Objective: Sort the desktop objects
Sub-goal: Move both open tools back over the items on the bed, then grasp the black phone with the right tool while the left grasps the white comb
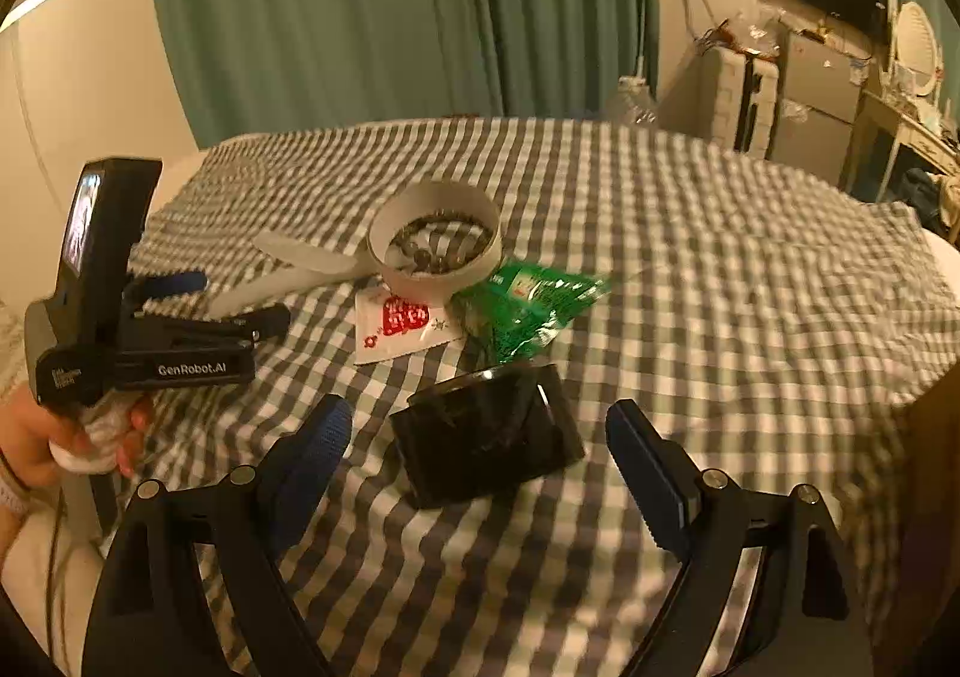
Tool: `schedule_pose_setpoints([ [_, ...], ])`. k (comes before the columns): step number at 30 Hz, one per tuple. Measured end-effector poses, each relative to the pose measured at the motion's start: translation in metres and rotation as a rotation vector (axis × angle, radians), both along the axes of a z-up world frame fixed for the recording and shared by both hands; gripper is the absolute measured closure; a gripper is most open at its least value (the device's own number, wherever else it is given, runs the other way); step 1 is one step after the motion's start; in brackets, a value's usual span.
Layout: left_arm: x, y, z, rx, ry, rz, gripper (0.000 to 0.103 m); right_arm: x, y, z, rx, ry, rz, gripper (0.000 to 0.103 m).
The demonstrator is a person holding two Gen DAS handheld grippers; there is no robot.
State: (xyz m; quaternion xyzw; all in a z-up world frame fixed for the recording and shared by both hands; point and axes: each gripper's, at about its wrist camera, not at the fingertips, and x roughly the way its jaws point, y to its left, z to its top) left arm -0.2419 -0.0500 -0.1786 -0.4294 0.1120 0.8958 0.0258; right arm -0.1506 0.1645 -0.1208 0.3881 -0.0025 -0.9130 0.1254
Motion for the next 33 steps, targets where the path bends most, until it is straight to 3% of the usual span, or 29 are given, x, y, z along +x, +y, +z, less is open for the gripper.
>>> schedule_pose_setpoints([
  [2, -0.007, -0.001, -0.005, -0.002, 0.001, -0.022, 0.000, -0.008, -0.005, -0.008, 0.022, -0.009, 0.008, 0.016],
  [6, -0.018, -0.011, -0.007, 0.100, -0.008, 0.002, 0.000, -0.020, -0.006, -0.022, 0.009, -0.041, 0.001, 0.016],
  [7, -0.020, -0.011, -0.008, 0.123, -0.013, 0.002, 0.005, -0.024, -0.007, -0.026, -0.002, -0.059, 0.002, 0.017],
  [9, -0.020, -0.015, -0.009, 0.193, -0.036, -0.034, 0.022, -0.025, -0.007, -0.031, -0.013, -0.080, 0.000, 0.019],
  [10, -0.018, -0.015, -0.006, 0.193, -0.028, -0.051, 0.039, -0.023, -0.007, -0.030, -0.013, -0.071, 0.001, 0.019],
  [12, -0.014, -0.014, -0.005, 0.189, -0.023, -0.082, 0.055, -0.021, -0.007, -0.029, -0.015, -0.074, -0.002, 0.019],
  [14, -0.010, -0.010, -0.005, 0.164, -0.020, -0.093, 0.059, -0.018, -0.008, -0.027, -0.018, -0.076, -0.009, 0.019],
  [18, 0.006, -0.005, 0.005, 0.142, -0.018, -0.098, 0.085, -0.006, -0.007, -0.020, -0.006, -0.074, -0.025, 0.020],
  [19, 0.011, -0.002, 0.008, 0.147, -0.020, -0.100, 0.096, -0.003, -0.005, -0.018, -0.011, -0.075, -0.032, 0.020],
  [23, 0.032, 0.001, 0.018, 0.154, -0.033, -0.114, 0.097, 0.006, 0.003, -0.008, -0.052, -0.087, -0.055, 0.020],
  [25, 0.041, 0.008, 0.023, 0.197, -0.061, -0.130, 0.098, 0.011, 0.007, -0.003, -0.070, -0.087, -0.073, 0.020],
  [30, 0.070, 0.042, 0.038, 0.193, -0.084, -0.223, 0.098, 0.025, 0.012, 0.013, -0.059, -0.066, -0.095, 0.020],
  [33, 0.080, 0.052, 0.045, 0.237, -0.106, -0.237, 0.098, 0.037, 0.021, 0.026, -0.076, -0.052, -0.121, 0.020],
])
